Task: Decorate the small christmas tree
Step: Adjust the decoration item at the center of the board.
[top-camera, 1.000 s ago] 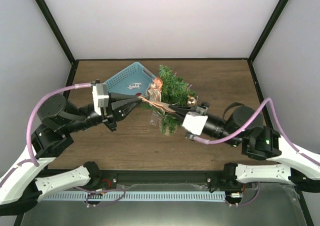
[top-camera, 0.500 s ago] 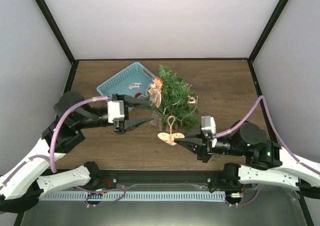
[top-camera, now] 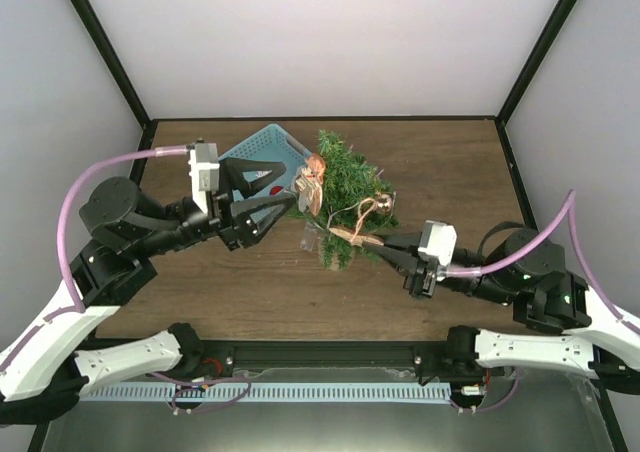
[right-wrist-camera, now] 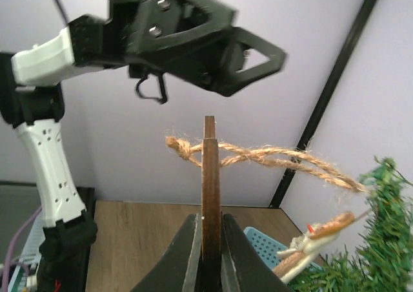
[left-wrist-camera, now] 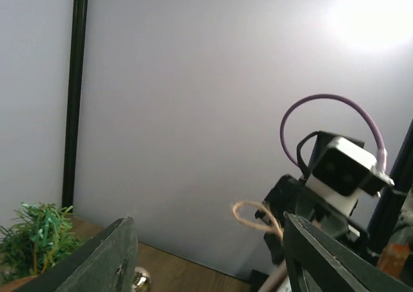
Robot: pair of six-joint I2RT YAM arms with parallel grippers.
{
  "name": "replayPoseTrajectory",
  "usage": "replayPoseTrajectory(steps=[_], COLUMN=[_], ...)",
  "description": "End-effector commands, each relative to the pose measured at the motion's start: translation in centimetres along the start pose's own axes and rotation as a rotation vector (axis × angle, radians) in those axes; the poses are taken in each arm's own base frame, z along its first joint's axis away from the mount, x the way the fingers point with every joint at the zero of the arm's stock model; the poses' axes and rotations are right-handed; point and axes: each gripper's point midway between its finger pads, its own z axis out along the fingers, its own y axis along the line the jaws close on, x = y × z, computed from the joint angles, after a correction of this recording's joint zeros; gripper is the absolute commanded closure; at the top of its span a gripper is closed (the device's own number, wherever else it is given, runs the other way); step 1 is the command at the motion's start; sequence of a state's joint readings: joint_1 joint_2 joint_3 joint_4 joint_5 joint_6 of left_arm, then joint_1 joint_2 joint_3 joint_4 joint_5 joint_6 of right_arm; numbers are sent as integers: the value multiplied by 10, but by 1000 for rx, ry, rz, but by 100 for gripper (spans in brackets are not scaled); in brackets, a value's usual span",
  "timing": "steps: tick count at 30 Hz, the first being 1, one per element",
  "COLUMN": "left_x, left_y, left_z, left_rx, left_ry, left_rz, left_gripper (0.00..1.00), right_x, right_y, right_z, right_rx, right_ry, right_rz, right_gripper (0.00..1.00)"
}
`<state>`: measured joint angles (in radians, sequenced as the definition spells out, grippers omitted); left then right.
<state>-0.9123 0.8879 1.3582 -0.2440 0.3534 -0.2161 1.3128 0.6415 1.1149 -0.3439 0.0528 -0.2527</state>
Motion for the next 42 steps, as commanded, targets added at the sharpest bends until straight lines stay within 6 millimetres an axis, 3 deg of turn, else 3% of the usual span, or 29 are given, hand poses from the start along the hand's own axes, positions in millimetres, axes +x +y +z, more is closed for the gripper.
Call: replayPoseTrajectory(steps=[1,6,13,18,24,31,35,39,42], left_x=[5,28,63,84,91,120,125,126,126], left_y=[9,-8,-7,2,9,21,24,33,38], left_z=[10,26,32,22,4,-7,-7,-6,-6], left_rx=[-42,96,117,51,-28,-105,-114,-154,-179], left_ry=[58,164,328,452,485,567,578,582,581], left_rz=[-176,-238,-213,-198,-204,-239,-220,-187,-161], left_gripper=[37,39,43,44,40,39,39,45,64], right_x=[16,24,44,55,73,71,73,78,79], right_y=[26,45,31,28,20,6,6,7,8], right_z=[5,14,41,48,52,65,69,74,75], right_rx=[-166,-296,-242,-234,-224,-151,-154,-161,-163], right_ry=[100,133,276,316,374,369,367,379,384], right_rz=[-259,-344,-425,-471,-642,-805,-827,-828,-823], right_gripper=[92,98,99,99,99,99,99,99,99])
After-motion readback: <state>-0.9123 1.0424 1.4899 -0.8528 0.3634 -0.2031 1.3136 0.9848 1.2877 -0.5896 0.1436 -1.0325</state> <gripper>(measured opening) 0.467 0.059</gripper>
